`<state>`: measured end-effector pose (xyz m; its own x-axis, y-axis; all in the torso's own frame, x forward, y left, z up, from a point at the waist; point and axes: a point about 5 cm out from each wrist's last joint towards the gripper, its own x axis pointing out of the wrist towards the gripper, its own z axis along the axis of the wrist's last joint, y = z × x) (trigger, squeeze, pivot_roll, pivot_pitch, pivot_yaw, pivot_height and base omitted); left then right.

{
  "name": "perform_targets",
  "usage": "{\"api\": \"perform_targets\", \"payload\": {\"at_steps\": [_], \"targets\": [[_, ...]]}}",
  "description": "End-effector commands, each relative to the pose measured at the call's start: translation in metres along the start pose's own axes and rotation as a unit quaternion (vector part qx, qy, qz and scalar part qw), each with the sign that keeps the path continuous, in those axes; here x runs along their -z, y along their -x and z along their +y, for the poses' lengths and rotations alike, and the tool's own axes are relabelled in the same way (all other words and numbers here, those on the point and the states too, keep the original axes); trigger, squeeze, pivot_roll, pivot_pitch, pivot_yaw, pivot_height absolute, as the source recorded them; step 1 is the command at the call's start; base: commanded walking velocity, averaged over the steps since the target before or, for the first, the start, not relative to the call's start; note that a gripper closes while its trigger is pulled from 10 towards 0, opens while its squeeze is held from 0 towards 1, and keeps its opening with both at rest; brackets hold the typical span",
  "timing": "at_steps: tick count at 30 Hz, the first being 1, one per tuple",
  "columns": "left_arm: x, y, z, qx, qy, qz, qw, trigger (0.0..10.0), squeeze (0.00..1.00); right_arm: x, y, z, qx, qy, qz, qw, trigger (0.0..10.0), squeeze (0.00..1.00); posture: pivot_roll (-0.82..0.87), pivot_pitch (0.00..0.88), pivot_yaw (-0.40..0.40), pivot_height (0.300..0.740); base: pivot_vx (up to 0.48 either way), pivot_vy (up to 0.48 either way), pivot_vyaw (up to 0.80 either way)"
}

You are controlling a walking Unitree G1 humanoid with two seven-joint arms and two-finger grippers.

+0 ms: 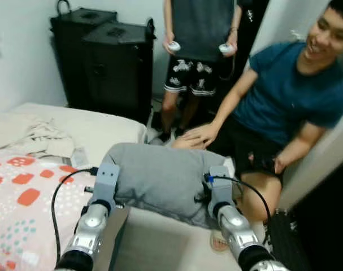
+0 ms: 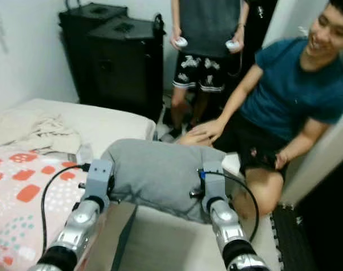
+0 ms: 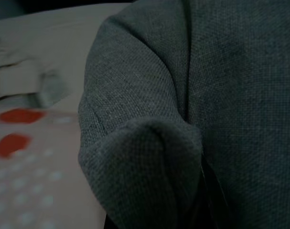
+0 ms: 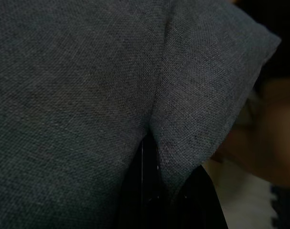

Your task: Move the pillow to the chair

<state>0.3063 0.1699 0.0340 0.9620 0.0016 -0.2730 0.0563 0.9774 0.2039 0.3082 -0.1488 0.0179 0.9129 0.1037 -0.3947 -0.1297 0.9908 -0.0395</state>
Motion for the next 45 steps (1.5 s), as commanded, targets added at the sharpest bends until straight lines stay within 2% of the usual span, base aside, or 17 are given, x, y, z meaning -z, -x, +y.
{"api": "perform_targets", "payload": {"at_steps": [1,24,34,38,45], "targets": [[-0.005,-0.001,-0.005,0.01,-0.002,-0.011,1.0,10.0,0.0,-0.006,-0.001,-0.001,0.008,-0.006,-0.012,1.0,10.0,0.0,-0.02,0.04,-0.042,0.74,0.0,0.0,-0.8],[-0.007,-0.001,-0.018,0.033,0.006,-0.013,0.999,10.0,0.0,0.011,0.01,-0.005,0.015,-0.017,-0.002,1.0,10.0,0.0,-0.04,0.064,-0.014,0.74,0.0,0.0,-0.8],[-0.01,-0.003,-0.019,0.037,0.018,-0.013,0.999,10.0,0.0,0.002,0.006,-0.004,0.02,-0.027,-0.014,0.999,10.0,0.0,-0.03,0.041,-0.001,0.74,0.0,0.0,-0.8],[-0.016,-0.005,-0.018,0.033,0.023,-0.02,0.999,10.0,0.0,-0.001,0.005,-0.004,0.019,-0.027,-0.014,0.999,10.0,0.0,-0.04,0.042,-0.015,0.74,0.0,0.0,-0.8],[-0.014,-0.007,-0.017,0.019,0.042,-0.009,0.999,10.0,0.0,-0.007,0.004,-0.007,0.015,-0.019,-0.017,1.0,10.0,0.0,-0.06,0.049,-0.032,0.74,0.0,0.0,-0.8]]}}
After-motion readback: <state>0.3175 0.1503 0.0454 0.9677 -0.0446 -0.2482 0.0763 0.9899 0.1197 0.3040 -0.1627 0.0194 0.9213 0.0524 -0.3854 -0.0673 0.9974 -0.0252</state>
